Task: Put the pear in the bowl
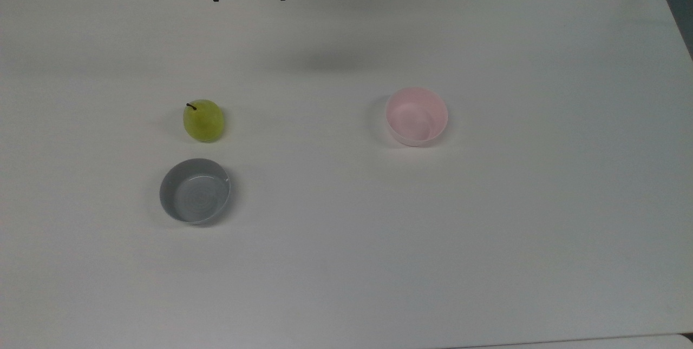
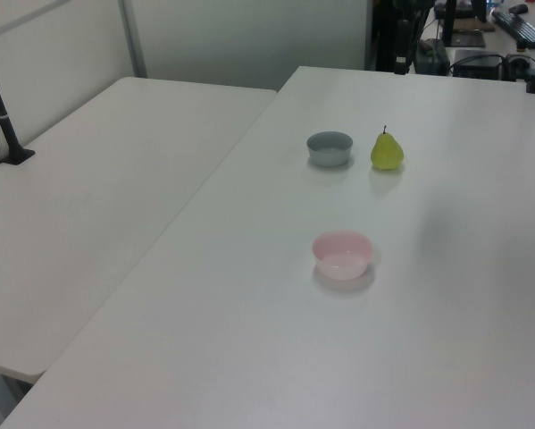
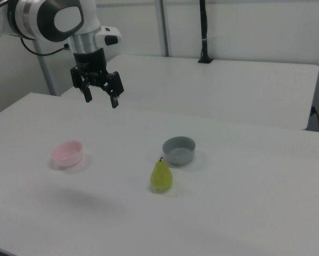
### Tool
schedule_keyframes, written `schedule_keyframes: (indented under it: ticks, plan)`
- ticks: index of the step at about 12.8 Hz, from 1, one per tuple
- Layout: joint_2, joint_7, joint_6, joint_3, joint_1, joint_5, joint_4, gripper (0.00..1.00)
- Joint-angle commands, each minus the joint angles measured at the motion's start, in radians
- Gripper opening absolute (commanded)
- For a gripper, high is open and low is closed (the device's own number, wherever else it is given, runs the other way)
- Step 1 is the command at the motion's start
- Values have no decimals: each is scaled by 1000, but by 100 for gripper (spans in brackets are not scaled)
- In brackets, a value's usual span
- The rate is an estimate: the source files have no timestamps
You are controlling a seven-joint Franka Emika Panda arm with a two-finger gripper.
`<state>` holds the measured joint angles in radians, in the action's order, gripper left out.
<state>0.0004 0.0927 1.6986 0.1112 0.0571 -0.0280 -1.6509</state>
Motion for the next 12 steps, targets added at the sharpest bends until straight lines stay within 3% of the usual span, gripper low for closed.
schedule_keyframes:
  ticks: [1, 3, 7, 12]
  plan:
    - [-22, -5, 10, 2, -3, 14, -12, 100]
    - [-22, 65, 9, 5, -6, 45, -6, 100]
    - [-14, 381, 16, 10, -83, 95, 2, 100]
    - [42, 411, 42, 14, -175, 102, -1, 100]
